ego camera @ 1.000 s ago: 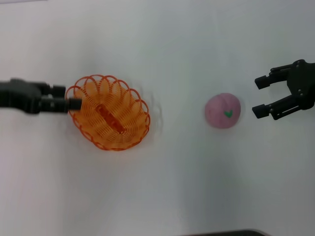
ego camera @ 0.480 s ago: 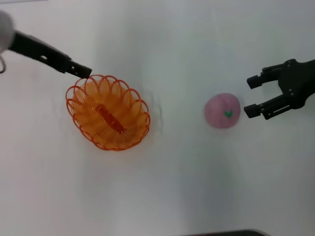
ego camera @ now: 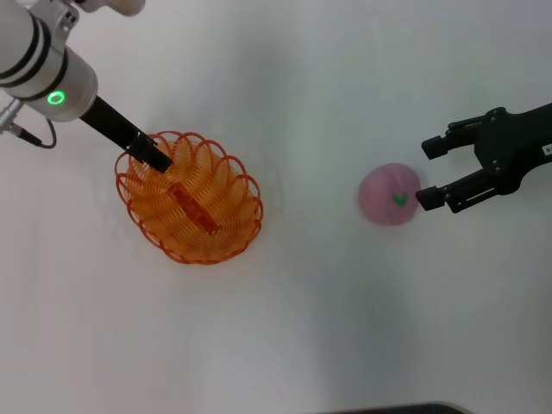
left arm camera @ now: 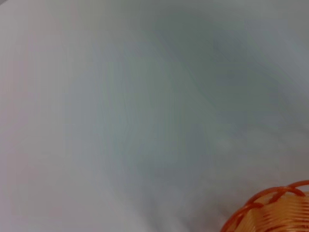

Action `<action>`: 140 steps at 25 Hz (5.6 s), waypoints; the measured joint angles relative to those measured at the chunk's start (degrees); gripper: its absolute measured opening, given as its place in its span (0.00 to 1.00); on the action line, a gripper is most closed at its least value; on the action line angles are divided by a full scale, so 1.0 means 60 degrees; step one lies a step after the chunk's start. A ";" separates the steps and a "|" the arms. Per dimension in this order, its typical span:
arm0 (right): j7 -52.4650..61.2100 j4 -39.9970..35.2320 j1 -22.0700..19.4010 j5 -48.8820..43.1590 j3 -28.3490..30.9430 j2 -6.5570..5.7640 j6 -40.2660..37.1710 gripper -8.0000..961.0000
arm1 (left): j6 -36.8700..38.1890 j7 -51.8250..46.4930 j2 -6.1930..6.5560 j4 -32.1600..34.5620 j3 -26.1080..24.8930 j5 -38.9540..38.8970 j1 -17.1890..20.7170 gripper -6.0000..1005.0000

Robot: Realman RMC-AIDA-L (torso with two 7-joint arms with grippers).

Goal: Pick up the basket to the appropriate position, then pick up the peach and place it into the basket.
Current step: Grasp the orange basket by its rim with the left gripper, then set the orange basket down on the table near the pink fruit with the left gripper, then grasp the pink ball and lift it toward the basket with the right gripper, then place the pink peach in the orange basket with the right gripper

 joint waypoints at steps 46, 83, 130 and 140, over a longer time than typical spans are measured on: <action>0.0069 -0.0078 0.0133 0.0012 0.0095 0.0006 0.0249 0.95 | 0.1484 -0.1984 0.0511 0.0315 -0.4231 -0.0336 0.0973 0.11; 0.4759 -0.1311 0.2418 -0.4056 -0.2242 0.0754 0.0586 0.94 | 0.5615 0.6077 -0.0118 0.2532 -0.5777 -0.5703 0.5487 0.70; 0.2292 0.0122 0.2385 0.3464 -0.4512 0.1103 0.4672 0.07 | 0.5624 0.5918 -0.0069 0.2030 -0.5634 -0.5485 0.5189 0.69; -0.0572 0.2611 0.2353 0.6224 -0.4812 0.1106 0.5574 0.17 | 0.5516 0.5921 -0.0063 0.1738 -0.5586 -0.5487 0.5105 0.69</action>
